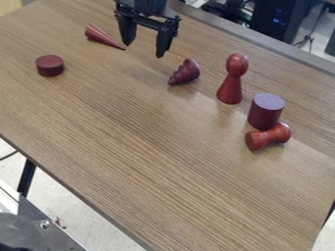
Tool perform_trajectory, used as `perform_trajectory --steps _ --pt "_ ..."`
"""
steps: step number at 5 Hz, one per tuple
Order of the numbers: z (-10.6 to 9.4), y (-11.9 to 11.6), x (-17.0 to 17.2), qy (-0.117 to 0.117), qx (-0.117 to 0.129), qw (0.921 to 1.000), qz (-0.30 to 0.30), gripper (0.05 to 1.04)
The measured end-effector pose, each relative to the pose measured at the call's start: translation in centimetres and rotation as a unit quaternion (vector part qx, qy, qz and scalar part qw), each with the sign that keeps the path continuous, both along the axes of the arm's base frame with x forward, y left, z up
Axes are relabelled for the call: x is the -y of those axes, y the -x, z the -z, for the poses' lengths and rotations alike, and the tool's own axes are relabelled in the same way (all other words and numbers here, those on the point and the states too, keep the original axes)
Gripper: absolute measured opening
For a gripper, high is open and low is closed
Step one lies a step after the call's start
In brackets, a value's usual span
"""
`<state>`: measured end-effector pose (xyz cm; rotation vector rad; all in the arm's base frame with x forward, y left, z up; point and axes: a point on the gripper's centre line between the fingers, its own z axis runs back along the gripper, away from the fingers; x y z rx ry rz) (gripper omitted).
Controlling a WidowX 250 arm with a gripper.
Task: Pick the red cone and put it next to the cylindrical object
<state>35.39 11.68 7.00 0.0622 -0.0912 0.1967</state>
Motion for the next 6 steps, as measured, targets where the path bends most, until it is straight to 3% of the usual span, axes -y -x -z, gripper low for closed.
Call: perform_trajectory --steps 1,2,3,4,5,6 --pt "1.6 0.4 0.2 0.007 -0.023 0.9997 0.001 1.0" --pt "1.6 -0.1 -0.5 0.0 -0.038 0.9992 0.014 1.0" --pt "1.5 -0.4 -1.7 -0.002 -0.031 0.9992 -0.024 1.0" --pt "1.7 -1.1 -2.8 0.013 -0.007 0.9944 -0.104 1.0" --pt "1.6 -1.6 -3.7 0.036 0.028 0.9749 -0.218 1.0" --pt "1.4 -2.5 -4.9 0.057 0.075 0.9396 -0.329 1.0"
